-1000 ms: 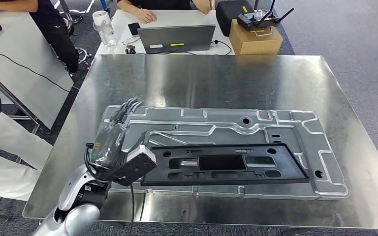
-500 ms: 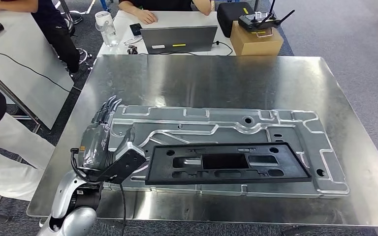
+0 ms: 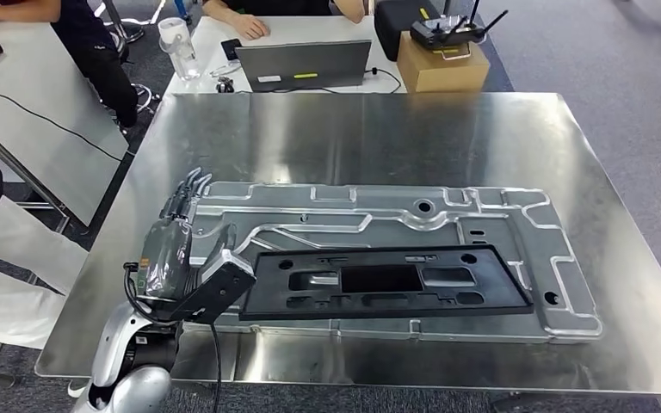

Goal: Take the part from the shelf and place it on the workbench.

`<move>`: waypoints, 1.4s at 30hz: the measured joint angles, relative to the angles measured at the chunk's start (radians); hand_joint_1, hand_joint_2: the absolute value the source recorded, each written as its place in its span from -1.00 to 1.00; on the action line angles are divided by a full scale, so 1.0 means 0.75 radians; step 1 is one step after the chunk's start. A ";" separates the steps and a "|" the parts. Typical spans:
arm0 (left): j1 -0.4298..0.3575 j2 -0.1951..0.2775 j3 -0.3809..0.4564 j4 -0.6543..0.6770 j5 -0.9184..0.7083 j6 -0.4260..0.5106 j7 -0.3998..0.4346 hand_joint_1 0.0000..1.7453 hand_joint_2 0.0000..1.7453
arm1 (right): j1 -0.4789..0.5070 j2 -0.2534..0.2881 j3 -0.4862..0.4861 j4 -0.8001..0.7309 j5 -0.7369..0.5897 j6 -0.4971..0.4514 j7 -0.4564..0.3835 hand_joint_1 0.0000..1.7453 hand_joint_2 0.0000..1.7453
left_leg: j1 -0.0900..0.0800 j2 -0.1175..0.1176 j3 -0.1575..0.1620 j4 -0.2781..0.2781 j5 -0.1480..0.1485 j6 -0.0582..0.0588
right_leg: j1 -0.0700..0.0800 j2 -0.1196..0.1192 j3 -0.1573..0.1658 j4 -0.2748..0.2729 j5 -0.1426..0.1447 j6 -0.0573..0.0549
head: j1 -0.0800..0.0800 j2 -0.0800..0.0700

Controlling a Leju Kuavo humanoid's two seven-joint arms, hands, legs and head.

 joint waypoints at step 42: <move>0.172 0.132 0.397 -0.079 0.012 0.137 -0.141 -1.00 -1.00 | 0.042 0.402 0.110 0.006 -0.449 -0.195 0.010 -1.00 -1.00 | 0.006 0.011 -0.049 0.093 0.046 -0.023 | 0.030 -0.028 -0.027 -0.069 0.077 -0.054 | -0.007 0.000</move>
